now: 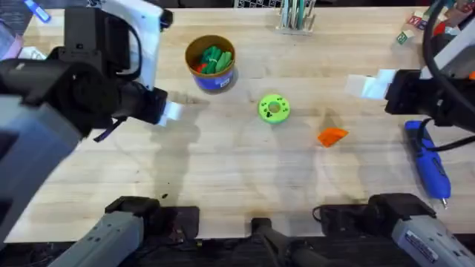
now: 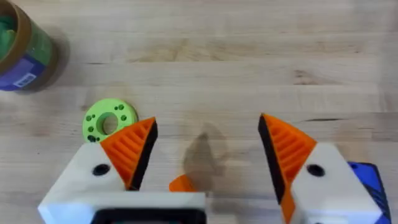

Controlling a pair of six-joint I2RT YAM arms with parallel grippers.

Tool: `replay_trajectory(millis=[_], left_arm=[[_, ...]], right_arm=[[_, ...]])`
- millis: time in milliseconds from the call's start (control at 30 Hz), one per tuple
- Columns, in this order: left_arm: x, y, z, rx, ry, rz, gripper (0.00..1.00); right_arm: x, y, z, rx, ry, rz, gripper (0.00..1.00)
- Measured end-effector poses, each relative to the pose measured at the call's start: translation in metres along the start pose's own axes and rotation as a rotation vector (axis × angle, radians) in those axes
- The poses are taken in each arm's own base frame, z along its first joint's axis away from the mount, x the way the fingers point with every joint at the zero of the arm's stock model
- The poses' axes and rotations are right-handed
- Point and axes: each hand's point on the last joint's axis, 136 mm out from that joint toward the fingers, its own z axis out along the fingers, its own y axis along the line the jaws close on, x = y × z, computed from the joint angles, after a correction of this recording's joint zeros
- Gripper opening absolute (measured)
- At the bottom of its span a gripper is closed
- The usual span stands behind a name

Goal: Pick up the gripper from the table and insert it into the empty holder that is missing its gripper. Then pick up a screw, insert it into the mounting hole, and use the screwdriver to tighten it. Finally, clean up the table by picking up the vegetable and placing it into the bucket.

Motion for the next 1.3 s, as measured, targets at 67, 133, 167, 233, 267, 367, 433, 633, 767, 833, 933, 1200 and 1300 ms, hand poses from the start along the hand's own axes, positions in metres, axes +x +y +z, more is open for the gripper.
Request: replay_trajectory(millis=[67,133,167,233,267,367,433,633,767,833,933,1200,1300], left_arm=[[-0.010,-0.012,-0.014,-0.015,-0.064,0.073,0.971],[-0.020,-0.029,-0.031,-0.002,-0.143,0.154,0.991],[-0.024,-0.039,-0.039,0.011,-0.182,0.192,0.992],[-0.031,-0.058,-0.055,0.048,-0.259,0.258,0.992],[-0.035,-0.067,-0.062,0.066,-0.297,0.284,0.992],[-0.053,-0.097,-0.085,0.149,-0.440,0.342,0.992],[-0.070,-0.117,-0.103,0.210,-0.550,0.369,0.992],[-0.091,-0.160,-0.140,0.361,-0.731,0.430,0.992],[-0.094,-0.168,-0.148,0.403,-0.763,0.441,0.992],[-0.095,-0.170,-0.150,0.412,-0.774,0.441,0.992],[-0.094,-0.171,-0.150,0.425,-0.771,0.436,0.992],[-0.102,-0.168,-0.152,0.426,-0.914,0.319,0.990],[-0.089,-0.164,-0.144,0.421,-1.016,0.274,0.990]], right_arm=[[0.000,0.000,0.000,0.000,0.000,0.000,0.991],[0.000,0.000,0.000,0.000,0.002,0.000,0.991],[0.001,0.000,0.000,0.000,0.005,0.000,0.991],[0.004,0.000,0.000,0.001,0.018,0.001,0.991],[0.006,0.000,0.000,0.002,0.026,0.001,0.991],[0.010,-0.001,0.000,0.003,0.043,0.002,0.991],[0.016,-0.001,0.000,0.004,0.063,0.003,0.991],[0.046,-0.003,-0.004,0.013,0.186,0.010,0.991],[0.067,-0.004,-0.009,0.019,0.277,0.015,0.991],[0.078,-0.005,-0.013,0.023,0.324,0.017,0.992],[0.096,-0.006,-0.019,0.028,0.399,0.021,0.991],[0.112,-0.006,-0.027,0.033,0.474,0.025,0.992],[0.112,-0.006,-0.027,0.033,0.474,0.025,0.992]])
